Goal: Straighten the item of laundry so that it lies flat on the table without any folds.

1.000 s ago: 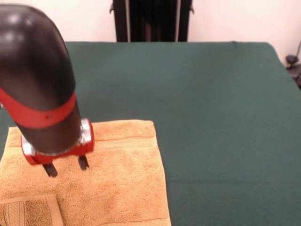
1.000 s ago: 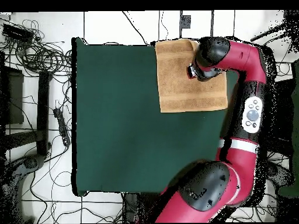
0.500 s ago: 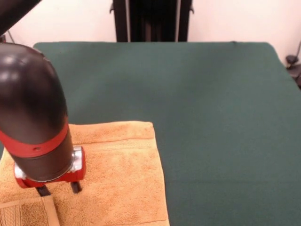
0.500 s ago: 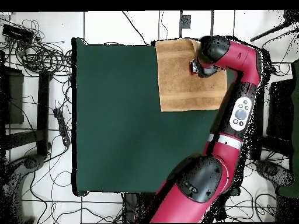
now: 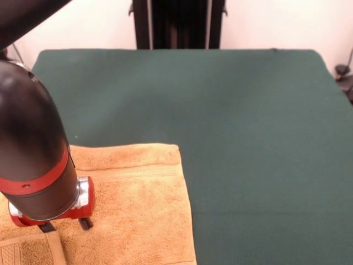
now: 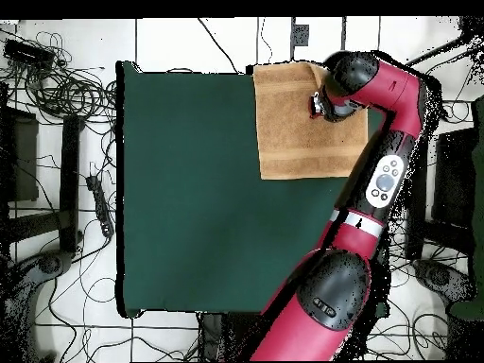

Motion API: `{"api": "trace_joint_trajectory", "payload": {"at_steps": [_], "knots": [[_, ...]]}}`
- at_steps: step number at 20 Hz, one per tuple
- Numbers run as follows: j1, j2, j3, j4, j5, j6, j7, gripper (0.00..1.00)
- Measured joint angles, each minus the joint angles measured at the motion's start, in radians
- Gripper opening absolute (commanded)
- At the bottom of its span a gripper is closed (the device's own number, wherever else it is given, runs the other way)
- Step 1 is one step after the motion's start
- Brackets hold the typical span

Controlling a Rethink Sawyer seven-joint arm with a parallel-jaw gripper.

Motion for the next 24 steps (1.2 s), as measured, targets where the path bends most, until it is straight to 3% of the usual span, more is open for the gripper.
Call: {"api": "trace_joint_trajectory", "payload": {"at_steps": [10,14,18,24], "knots": [[-0.031,0.005,0.120,-0.001,-0.101,0.014,-0.005,1.00],[-0.045,0.010,0.201,-0.006,-0.180,0.024,-0.005,1.00],[-0.067,0.023,0.333,-0.018,-0.306,0.060,-0.005,1.00],[-0.130,0.068,0.674,-0.032,-0.635,0.137,-0.005,1.00]]}}
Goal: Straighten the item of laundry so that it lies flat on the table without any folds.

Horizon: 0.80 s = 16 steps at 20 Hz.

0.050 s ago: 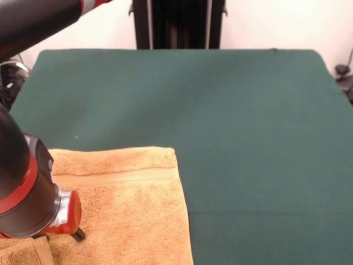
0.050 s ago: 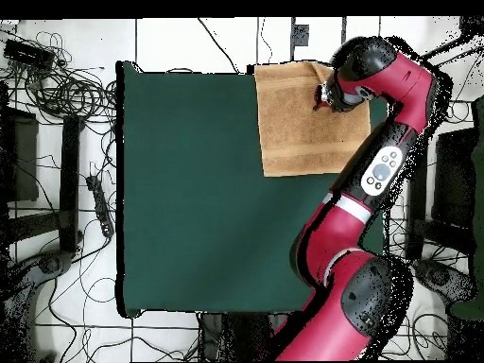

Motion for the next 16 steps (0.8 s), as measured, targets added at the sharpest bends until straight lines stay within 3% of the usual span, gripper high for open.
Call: {"api": "trace_joint_trajectory", "payload": {"at_steps": [9,16], "knots": [[-0.038,0.053,0.314,-0.004,-0.333,0.039,-0.032,1.00],[-0.042,0.077,0.459,-0.005,-0.470,0.054,-0.078,1.00]]}}
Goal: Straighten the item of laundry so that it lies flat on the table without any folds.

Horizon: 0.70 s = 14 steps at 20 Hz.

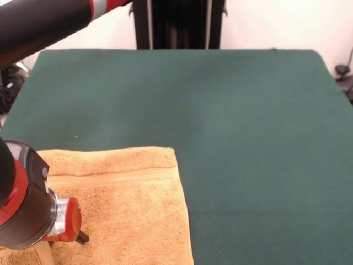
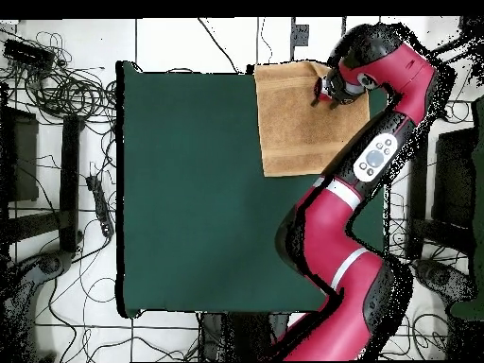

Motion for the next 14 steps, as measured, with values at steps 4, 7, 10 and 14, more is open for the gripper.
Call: {"api": "trace_joint_trajectory", "payload": {"at_steps": [4,7,10,14], "knots": [[0.002,0.005,0.073,0.000,-0.056,0.013,-0.014,1.00],[0.002,0.005,0.150,0.000,-0.126,0.039,-0.018,1.00],[0.002,0.005,0.190,-0.001,-0.169,0.061,-0.018,1.00],[0.002,0.005,0.263,-0.001,-0.247,0.103,-0.019,1.00]]}}
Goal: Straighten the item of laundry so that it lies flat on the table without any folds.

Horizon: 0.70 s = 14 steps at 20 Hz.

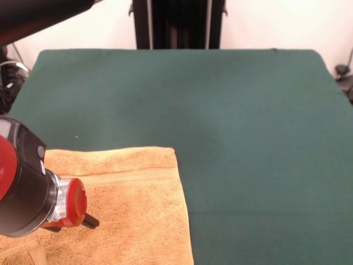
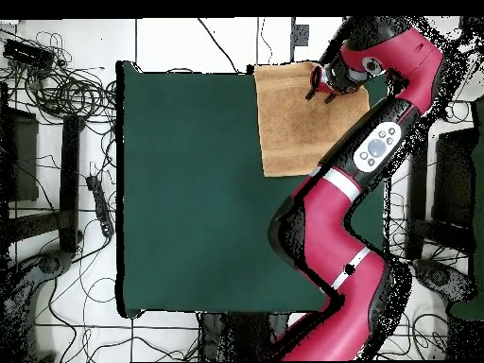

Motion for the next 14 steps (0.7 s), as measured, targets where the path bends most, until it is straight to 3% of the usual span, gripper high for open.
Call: {"api": "trace_joint_trajectory", "payload": {"at_steps": [5,14], "knots": [[0.000,0.000,0.062,0.000,-0.060,0.023,-0.005,1.00],[0.000,0.008,0.106,0.000,-0.055,0.023,-0.006,1.00]]}}
